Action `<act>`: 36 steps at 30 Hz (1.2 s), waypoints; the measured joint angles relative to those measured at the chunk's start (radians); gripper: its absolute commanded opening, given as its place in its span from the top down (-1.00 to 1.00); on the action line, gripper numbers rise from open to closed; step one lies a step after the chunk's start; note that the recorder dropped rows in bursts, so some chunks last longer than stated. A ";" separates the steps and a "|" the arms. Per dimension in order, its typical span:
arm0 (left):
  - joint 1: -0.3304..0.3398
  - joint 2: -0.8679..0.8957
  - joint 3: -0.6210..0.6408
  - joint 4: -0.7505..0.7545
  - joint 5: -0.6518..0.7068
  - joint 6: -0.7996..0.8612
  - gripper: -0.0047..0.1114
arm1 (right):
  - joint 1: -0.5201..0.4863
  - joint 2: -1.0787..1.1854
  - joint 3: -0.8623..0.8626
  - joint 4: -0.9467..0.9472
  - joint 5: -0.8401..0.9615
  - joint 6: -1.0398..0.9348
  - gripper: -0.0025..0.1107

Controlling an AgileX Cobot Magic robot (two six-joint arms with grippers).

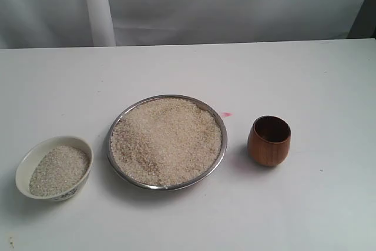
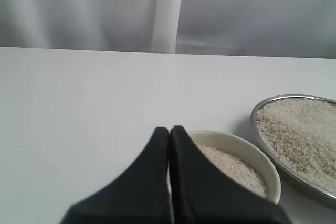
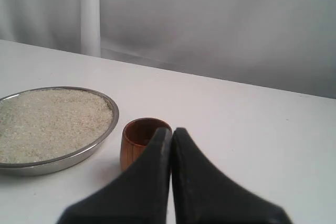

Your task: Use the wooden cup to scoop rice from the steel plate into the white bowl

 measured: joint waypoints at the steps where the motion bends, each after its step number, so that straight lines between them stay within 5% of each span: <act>1: 0.000 0.000 0.000 0.000 0.000 0.000 0.92 | 0.000 0.000 0.000 0.000 0.000 0.000 0.95; 23: 0.000 0.000 0.000 0.000 0.000 0.000 0.92 | 0.000 0.099 -0.103 0.018 0.027 0.000 0.95; 36: 0.000 0.000 0.000 0.000 0.000 0.000 0.92 | 0.000 1.032 -0.214 -0.099 -0.720 0.124 0.95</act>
